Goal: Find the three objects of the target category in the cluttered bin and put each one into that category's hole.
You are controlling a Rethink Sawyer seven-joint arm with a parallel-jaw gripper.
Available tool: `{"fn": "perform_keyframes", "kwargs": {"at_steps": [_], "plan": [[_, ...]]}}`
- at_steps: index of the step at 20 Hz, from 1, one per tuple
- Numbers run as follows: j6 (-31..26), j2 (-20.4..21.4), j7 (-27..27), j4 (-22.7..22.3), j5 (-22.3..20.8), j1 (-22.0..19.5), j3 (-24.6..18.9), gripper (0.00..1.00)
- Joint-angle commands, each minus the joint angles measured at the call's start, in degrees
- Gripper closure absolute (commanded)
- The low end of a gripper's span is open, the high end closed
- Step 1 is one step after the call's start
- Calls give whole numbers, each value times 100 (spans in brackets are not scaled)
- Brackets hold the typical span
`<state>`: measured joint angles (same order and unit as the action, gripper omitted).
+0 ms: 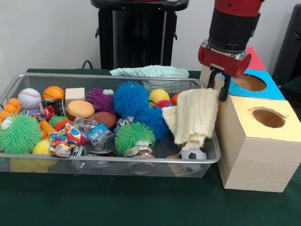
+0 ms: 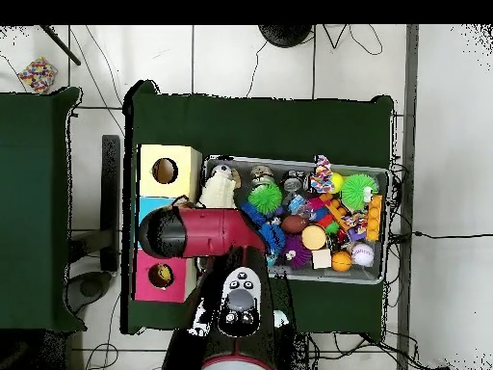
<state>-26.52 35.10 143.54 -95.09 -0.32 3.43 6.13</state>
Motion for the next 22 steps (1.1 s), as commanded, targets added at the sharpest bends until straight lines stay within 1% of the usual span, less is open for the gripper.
{"fn": "perform_keyframes", "kwargs": {"at_steps": [1,2,4,7,9,12,13,15,16,19,22], "plan": [[-712,-185,457,-231,-49,-15,119,0],[-667,-196,338,-206,-111,-72,118,0],[-562,-239,342,-145,-185,-47,209,0],[-97,-389,702,-31,-128,130,412,0],[1,-450,732,16,-86,139,425,0],[-105,-506,715,149,-115,216,557,0],[-102,-506,682,174,-140,225,587,0],[-7,-583,603,327,-295,313,783,0],[-69,-628,526,443,-387,358,895,0],[-154,-710,217,618,-502,226,961,0],[-367,-778,-173,887,-738,103,1071,0]]}}
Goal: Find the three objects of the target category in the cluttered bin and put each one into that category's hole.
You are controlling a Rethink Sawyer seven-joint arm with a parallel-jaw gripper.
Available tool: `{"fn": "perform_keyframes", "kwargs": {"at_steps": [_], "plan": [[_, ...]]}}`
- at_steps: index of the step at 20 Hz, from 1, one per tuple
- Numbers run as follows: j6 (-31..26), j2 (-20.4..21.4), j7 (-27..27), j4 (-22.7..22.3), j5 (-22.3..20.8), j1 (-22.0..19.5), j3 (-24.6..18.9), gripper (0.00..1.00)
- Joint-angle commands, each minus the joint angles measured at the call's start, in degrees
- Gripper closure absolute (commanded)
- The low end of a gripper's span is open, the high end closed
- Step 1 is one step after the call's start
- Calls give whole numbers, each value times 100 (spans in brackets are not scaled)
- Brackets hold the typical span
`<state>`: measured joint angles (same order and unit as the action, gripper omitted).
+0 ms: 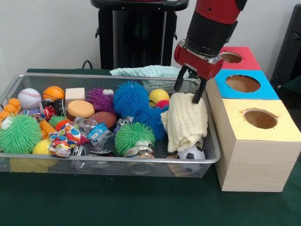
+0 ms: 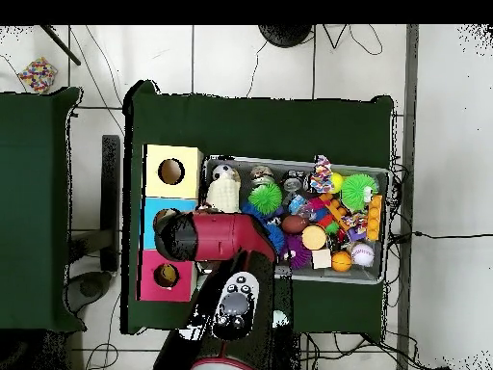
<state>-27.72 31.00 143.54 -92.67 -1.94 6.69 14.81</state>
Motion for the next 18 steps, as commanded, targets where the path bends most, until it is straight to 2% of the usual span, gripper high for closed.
{"fn": "perform_keyframes", "kwargs": {"at_steps": [1,3,8,11,18], "plan": [[-270,-348,-296,702,-661,-274,218,0],[-576,-203,-567,811,-806,-378,232,0],[-1760,613,-1091,769,-858,-660,63,0],[-1650,895,-1134,640,-905,-842,-125,0],[-1421,1102,-1583,506,-1102,-1540,-657,0]]}}
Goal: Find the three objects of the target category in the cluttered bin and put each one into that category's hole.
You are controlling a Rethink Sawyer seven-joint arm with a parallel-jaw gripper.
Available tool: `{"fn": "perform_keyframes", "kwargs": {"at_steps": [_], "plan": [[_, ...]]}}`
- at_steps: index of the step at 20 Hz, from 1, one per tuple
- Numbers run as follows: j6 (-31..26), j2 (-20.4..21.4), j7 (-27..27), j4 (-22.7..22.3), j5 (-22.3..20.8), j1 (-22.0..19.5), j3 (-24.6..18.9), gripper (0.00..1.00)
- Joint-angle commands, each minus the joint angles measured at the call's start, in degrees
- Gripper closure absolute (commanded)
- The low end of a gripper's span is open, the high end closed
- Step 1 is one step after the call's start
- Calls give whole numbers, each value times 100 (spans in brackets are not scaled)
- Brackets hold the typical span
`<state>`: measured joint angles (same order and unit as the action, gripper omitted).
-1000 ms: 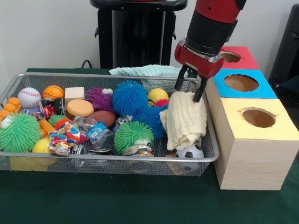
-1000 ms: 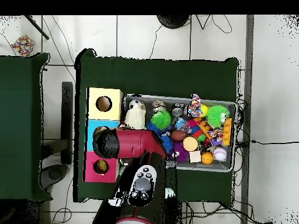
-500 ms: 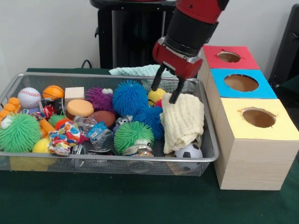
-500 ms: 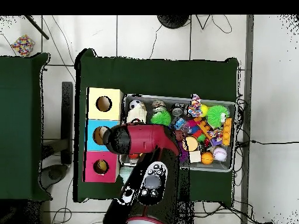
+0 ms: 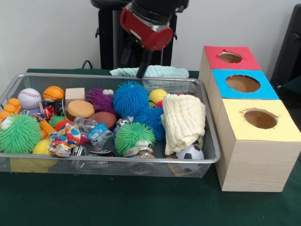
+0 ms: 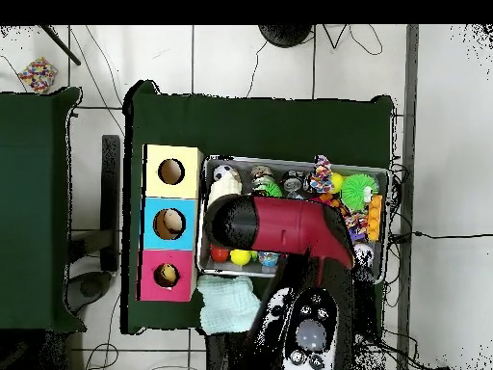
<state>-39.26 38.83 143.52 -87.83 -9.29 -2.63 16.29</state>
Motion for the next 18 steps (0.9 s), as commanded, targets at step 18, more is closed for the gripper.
{"fn": "perform_keyframes", "kwargs": {"at_steps": [18], "plan": [[958,-1097,-1187,626,-1535,-1626,-1636,0]]}}
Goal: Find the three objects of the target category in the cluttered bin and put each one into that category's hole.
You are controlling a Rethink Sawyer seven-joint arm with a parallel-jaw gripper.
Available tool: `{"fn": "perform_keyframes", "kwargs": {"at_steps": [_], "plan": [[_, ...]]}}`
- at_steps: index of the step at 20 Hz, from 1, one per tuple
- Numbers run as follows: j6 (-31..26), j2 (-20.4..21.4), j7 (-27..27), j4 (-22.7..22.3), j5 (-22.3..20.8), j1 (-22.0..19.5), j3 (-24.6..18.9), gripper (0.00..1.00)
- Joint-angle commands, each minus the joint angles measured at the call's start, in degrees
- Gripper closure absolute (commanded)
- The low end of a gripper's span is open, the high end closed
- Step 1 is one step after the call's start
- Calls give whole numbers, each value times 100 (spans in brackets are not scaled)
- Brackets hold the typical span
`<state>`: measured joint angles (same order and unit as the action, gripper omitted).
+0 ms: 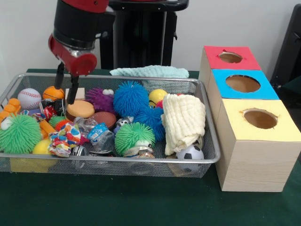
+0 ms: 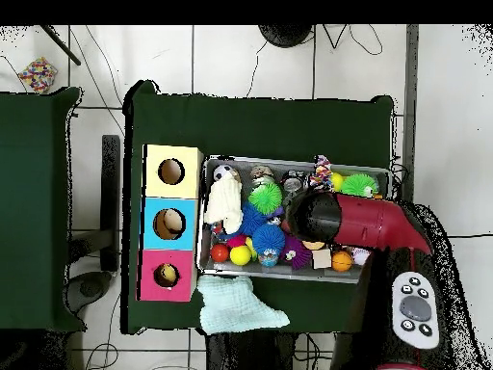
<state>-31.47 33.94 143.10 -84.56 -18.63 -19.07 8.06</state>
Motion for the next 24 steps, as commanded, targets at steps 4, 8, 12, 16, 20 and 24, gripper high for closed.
{"fn": "perform_keyframes", "kwargs": {"at_steps": [4,8,12,16,20,24], "plan": [[409,-749,-692,299,-724,120,-751,0],[420,-862,-551,289,-675,81,-852,0],[544,-1088,-302,626,-825,282,-664,0],[466,-1190,-505,974,-970,312,-693,0],[774,-1297,-579,1328,-1287,391,-626,0],[930,-1351,-381,1466,-1431,519,-474,0]]}}
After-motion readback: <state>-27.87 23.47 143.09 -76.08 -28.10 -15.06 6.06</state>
